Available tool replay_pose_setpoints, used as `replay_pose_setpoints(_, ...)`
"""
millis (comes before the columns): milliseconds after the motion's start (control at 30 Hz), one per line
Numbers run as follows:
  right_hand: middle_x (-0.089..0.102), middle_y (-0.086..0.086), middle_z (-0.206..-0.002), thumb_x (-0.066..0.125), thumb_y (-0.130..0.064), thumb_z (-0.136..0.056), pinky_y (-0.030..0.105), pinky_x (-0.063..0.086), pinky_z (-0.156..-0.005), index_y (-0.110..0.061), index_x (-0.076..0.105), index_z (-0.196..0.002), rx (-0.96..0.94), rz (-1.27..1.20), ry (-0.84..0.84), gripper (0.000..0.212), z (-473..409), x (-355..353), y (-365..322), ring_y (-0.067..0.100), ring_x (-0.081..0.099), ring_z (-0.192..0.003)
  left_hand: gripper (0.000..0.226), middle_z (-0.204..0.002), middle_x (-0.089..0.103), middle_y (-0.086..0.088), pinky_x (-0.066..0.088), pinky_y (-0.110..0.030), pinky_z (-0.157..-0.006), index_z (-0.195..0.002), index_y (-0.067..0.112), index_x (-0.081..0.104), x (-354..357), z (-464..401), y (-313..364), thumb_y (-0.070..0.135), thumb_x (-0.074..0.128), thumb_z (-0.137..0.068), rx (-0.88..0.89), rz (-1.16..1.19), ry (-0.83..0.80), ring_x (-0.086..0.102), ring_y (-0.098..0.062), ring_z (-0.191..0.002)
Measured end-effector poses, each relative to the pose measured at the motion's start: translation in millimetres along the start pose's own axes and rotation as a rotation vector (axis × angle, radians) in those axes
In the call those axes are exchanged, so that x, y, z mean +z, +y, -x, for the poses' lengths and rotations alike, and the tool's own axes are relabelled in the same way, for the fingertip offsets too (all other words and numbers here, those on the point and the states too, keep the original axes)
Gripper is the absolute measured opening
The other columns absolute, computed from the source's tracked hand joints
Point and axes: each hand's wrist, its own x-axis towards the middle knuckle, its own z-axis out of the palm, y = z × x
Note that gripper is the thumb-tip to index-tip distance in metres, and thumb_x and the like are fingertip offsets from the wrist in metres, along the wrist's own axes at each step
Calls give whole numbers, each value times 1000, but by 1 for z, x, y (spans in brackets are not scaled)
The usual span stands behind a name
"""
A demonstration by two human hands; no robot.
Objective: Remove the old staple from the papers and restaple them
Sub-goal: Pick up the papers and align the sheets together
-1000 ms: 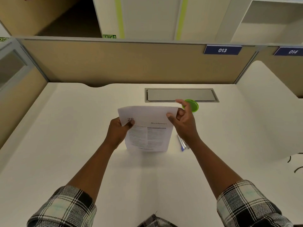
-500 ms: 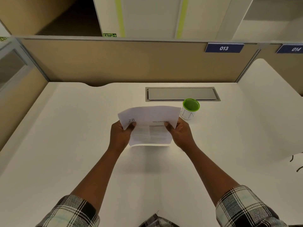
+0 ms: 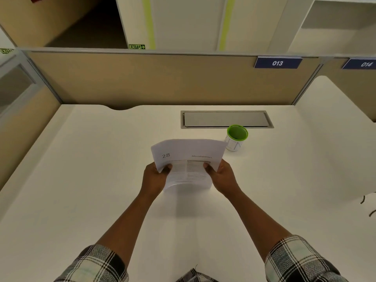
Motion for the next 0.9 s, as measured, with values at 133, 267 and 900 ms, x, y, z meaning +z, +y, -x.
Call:
replay_pose_setpoints(133,68,-1,-110,61,-16,-94,7,47,-78,-8,60,-122,14,4,-6,29,2,2,5,13,62,-101,19,-99,72,-8,51,-23,-74,-109,5,69,3,3,-5,12,64,-91,-41,-7,-14,67,-21,-91)
replay_pose_setpoints(267,67,-3,-108,61,-18,-94,3,46,-72,-10,60,-120,19,39,4,28,1,3,5,15,62,-99,9,-90,71,-4,50,-21,-67,-96,10,70,5,0,-4,12,64,-90,-65,-31,-2,66,-20,-85)
replay_pose_setpoints(900,68,14,-118,65,-5,-88,52,56,-82,-12,58,-119,352,-655,-52,32,22,7,25,32,66,-106,41,-119,67,-10,53,-51,-89,-128,13,56,16,11,-22,-5,58,-91,-415,845,-19,65,-30,-106)
